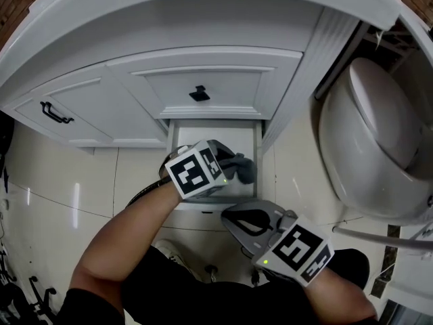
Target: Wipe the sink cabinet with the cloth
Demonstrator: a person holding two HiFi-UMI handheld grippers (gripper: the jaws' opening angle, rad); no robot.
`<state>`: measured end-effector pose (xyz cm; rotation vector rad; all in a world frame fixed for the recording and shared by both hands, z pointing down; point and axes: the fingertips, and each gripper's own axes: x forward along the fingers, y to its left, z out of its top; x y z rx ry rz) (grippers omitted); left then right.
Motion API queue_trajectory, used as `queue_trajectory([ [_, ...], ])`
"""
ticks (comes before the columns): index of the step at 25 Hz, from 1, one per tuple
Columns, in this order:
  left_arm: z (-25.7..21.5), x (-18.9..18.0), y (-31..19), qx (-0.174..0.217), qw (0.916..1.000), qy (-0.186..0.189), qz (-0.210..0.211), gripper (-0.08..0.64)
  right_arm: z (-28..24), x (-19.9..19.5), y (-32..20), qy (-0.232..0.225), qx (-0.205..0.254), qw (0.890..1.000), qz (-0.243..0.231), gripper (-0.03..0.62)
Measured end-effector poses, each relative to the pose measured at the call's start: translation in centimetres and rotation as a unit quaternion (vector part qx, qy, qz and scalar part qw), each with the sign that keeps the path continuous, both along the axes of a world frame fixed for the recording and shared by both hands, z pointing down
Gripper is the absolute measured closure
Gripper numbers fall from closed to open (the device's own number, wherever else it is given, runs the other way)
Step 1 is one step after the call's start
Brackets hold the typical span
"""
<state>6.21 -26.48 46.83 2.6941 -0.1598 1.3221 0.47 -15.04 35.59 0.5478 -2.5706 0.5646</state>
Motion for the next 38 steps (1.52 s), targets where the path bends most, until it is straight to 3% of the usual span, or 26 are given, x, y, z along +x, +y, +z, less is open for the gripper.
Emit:
queue_trajectory([
  [4,0.6,1.9,1.3,-0.01,0.9995,-0.008,0.029,0.523,0.1,-1.3,1.5,-0.013,-0.005,1.0,-0.017,0.588],
  [9,1.6,1.0,2.7,-0.02,0.9981,-0.03,0.05,0.523,0.1,-1.1,1.4,-0.014,-0.002,1.0,-0.014,0.588],
  [17,1.9,-3.6,2.2,-0.008,0.9973,-0.062,0.039,0.523,0.3,-1.0,0.9,-0.008,0.0,1.0,-0.008,0.588],
  [28,2.3,-12.8,1.2,-0.008,0.991,-0.132,0.022,0.523,0.7,-2.9,0.9,-0.001,-0.003,1.0,-0.02,0.588],
  [38,1.7,-15.7,1.7,-0.013,0.9913,-0.131,0.01,0.523,0.9,-3.6,1.0,0.007,-0.002,1.0,-0.018,0.588],
])
